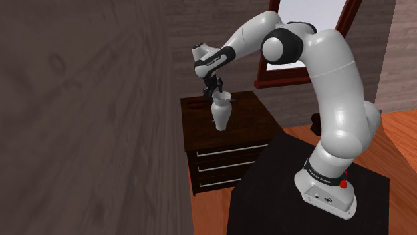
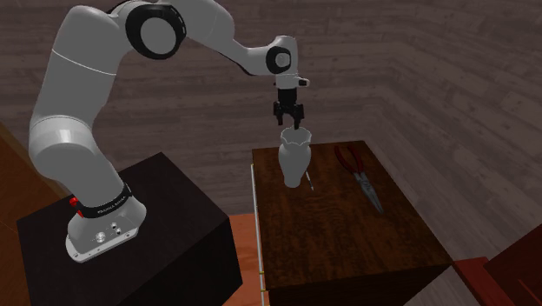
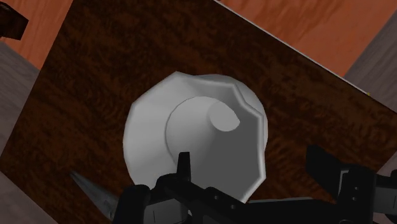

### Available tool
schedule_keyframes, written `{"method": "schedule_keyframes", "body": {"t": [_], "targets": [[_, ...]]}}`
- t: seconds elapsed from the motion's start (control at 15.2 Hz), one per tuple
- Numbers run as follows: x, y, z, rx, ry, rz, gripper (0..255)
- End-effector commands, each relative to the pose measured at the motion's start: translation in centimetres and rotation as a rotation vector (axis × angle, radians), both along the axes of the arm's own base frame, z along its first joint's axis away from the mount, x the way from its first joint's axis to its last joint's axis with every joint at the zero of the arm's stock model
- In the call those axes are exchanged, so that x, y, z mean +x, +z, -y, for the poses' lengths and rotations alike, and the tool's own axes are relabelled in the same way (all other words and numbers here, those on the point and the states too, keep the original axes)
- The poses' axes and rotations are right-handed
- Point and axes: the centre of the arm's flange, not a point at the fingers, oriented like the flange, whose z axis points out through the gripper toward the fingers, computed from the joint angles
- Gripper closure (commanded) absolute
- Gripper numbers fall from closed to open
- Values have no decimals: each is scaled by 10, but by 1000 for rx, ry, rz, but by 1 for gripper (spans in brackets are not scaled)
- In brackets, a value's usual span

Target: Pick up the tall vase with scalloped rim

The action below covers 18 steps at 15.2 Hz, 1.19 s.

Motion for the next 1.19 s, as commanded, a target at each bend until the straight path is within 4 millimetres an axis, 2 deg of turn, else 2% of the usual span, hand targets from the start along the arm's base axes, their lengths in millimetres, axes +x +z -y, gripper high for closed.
{"method": "schedule_keyframes", "body": {"t": [0.0,0.4,0.53,0.59,1.12], "targets": [[6,-11,0,-2,1,-1,0],[6,-45,0,-2,1,-1,0],[6,-45,0,-2,1,-1,0],[6,-46,0,-2,1,-1,255],[7,-46,0,-2,1,-1,255]]}}
